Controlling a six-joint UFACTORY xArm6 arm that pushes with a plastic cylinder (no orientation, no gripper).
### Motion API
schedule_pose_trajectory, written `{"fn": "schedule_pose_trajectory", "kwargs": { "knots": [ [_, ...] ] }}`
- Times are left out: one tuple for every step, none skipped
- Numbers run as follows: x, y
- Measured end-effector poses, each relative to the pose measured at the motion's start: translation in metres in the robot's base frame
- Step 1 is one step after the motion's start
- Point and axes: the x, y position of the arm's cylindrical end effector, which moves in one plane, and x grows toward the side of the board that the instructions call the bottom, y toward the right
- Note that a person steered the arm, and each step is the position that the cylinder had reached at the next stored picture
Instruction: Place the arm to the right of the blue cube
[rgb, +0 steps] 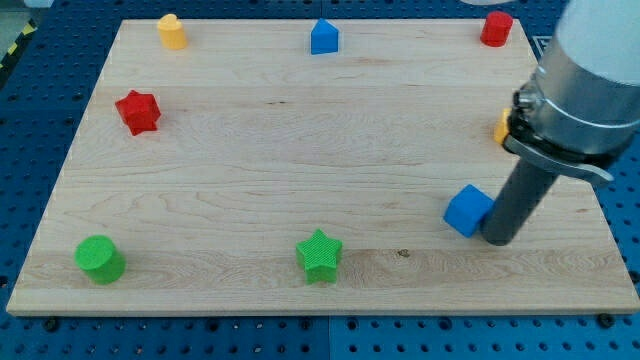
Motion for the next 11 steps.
{"fn": "schedule_pose_trajectory", "kwargs": {
  "knots": [
    [-0.007,-0.028],
    [-0.024,-0.063],
    [-0.058,-0.095],
    [-0.101,-0.118],
    [-0.102,-0.142],
    [-0.101,-0.158],
    [-0.074,-0.142],
    [-0.039,-0.086],
    [-0.039,-0.032],
    [-0.039,-0.031],
    [-0.049,-0.032]
  ]
}}
